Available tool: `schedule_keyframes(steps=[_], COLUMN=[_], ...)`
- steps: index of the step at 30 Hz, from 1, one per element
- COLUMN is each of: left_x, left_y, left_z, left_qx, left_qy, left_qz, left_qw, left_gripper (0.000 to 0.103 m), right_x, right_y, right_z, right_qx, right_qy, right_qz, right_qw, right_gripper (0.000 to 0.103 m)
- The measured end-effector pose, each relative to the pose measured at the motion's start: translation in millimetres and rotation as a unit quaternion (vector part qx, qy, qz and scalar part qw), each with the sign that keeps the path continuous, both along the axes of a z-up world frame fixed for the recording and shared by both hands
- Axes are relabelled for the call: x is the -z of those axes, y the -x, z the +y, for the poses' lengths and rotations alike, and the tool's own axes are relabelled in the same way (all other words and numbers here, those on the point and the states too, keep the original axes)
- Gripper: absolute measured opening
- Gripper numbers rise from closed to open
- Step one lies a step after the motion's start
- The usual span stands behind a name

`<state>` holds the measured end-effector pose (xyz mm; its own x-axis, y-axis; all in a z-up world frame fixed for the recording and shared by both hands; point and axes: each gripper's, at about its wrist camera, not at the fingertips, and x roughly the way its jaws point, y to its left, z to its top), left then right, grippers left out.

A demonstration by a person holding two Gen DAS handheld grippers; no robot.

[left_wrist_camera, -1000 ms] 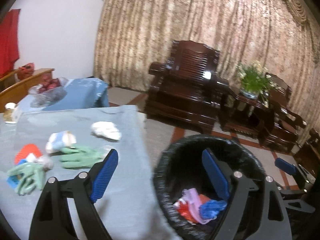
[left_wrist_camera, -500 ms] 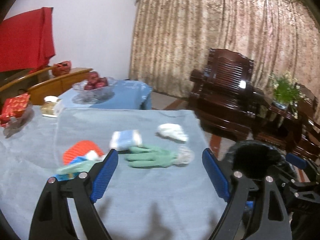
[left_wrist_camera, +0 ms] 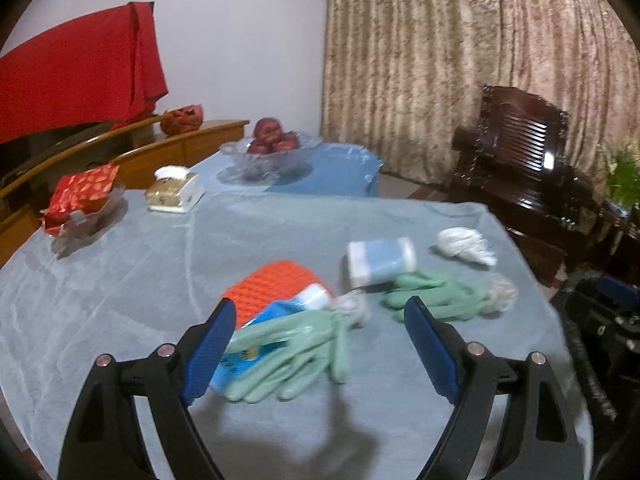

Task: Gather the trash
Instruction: 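Return both tools to the table toward the green gloves, then close the right tool on the green glove with white cuff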

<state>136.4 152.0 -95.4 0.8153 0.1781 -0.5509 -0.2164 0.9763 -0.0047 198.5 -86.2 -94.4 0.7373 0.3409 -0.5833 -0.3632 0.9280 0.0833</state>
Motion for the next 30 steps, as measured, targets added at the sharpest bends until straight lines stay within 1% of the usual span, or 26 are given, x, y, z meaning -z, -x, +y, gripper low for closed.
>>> schedule_keyframes(steps=[7,13,21,26,30], left_x=[26,40,48,48,49], left_y=[-12,-23,-35,-36,-37], left_z=[27,31,36,36,37], left_qx=[-0.019,-0.023,-0.037,-0.036,-0.038], left_qy=[-0.003,0.012,0.027,0.026,0.027], left_qz=[0.032,0.044,0.047,0.047,0.047], left_qw=[0.9993,0.9987,0.9978,0.9979,0.9978], left_gripper=[0.084,0.084,0.084,0.084,0.084], right_x=[23,43,65,74,82], right_y=[-26,-55,-93,-105,-114], right_z=[27,38,42,47,48], right_qx=[-0.007,0.004,0.025,0.023,0.019], right_qy=[0.012,0.022,0.043,0.054,0.057], right_qz=[0.020,0.038,0.066,0.080,0.104], right_qw=[1.000,0.999,0.997,0.995,0.993], right_gripper=[0.095,0.095,0.095,0.095,0.095])
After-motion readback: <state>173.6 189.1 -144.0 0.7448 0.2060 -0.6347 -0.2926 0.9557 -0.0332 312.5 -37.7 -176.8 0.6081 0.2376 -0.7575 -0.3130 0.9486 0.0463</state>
